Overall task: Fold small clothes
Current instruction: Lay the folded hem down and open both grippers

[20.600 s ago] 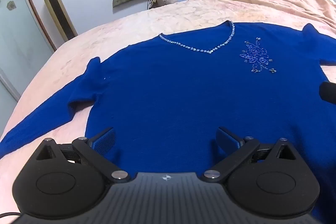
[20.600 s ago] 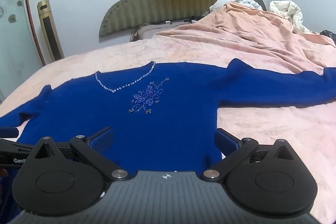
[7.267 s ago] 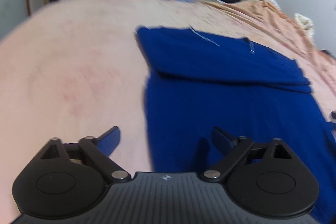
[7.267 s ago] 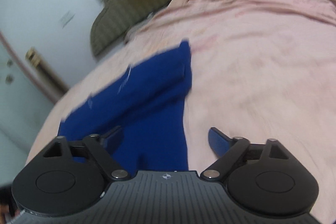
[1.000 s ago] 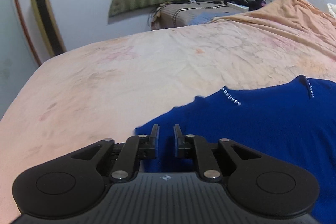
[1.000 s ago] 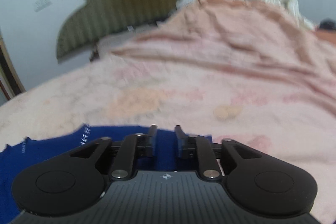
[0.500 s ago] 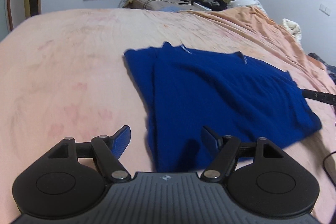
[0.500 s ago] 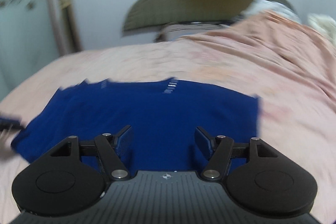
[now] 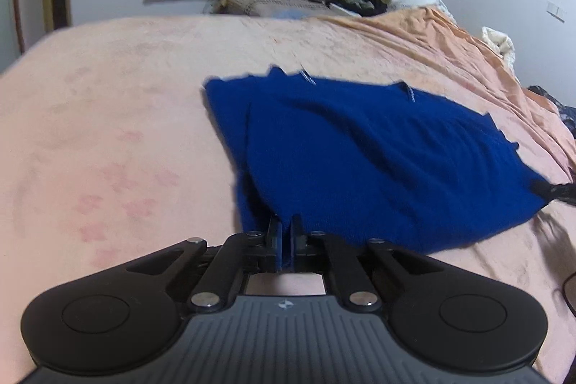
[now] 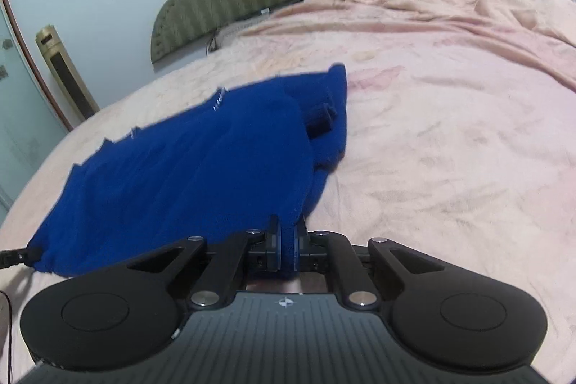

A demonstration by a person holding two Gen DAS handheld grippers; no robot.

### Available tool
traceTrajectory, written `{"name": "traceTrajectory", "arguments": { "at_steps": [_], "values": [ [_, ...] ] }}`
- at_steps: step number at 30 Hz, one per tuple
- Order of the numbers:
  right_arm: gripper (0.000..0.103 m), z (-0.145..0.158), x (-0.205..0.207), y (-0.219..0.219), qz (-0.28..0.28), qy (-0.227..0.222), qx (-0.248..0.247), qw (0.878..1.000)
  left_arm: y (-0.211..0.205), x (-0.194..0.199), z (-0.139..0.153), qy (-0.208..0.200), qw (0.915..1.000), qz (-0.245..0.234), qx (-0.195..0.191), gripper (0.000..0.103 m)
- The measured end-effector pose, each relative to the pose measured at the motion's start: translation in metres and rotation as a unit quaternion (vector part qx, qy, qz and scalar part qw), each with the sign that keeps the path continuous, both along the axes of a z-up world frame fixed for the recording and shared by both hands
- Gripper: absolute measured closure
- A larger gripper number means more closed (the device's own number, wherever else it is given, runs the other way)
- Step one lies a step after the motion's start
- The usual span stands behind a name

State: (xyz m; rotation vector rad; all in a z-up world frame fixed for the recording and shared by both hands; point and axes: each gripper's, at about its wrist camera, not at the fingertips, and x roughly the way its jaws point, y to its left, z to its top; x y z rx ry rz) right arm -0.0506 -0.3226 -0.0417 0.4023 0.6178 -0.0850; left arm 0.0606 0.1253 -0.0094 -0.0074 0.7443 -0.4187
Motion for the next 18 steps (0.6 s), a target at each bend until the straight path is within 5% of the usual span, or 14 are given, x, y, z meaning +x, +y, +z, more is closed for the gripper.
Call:
{"name": "traceTrajectory", "arguments": {
  "at_steps": [5,10,14,18],
  "values": [
    [0.095,0.024,-0.013,0.004,-0.02,-0.036,-0.043,0.998,0.01,-0.004,0.0,0.0,0.9997,-0.01,0.021,0.1],
    [0.093,0.005,-0.001,0.006,-0.011,0.013,-0.052,0.999,0.0,-0.006,-0.013,0.009,0.998,-0.026,0.056,0.098],
    [0.067,0.005,-0.002,0.009,-0.016,0.017,-0.057,0.998,0.004,-0.008,-0.005,0.009,0.9977,-0.03,0.06,0.097],
    [0.062,0.02,-0.009,0.009,-0.036,-0.009,-0.078,0.996,0.01,-0.013,0.007,-0.017,0.9982,-0.009,0.057,0.096]
  ]
}}
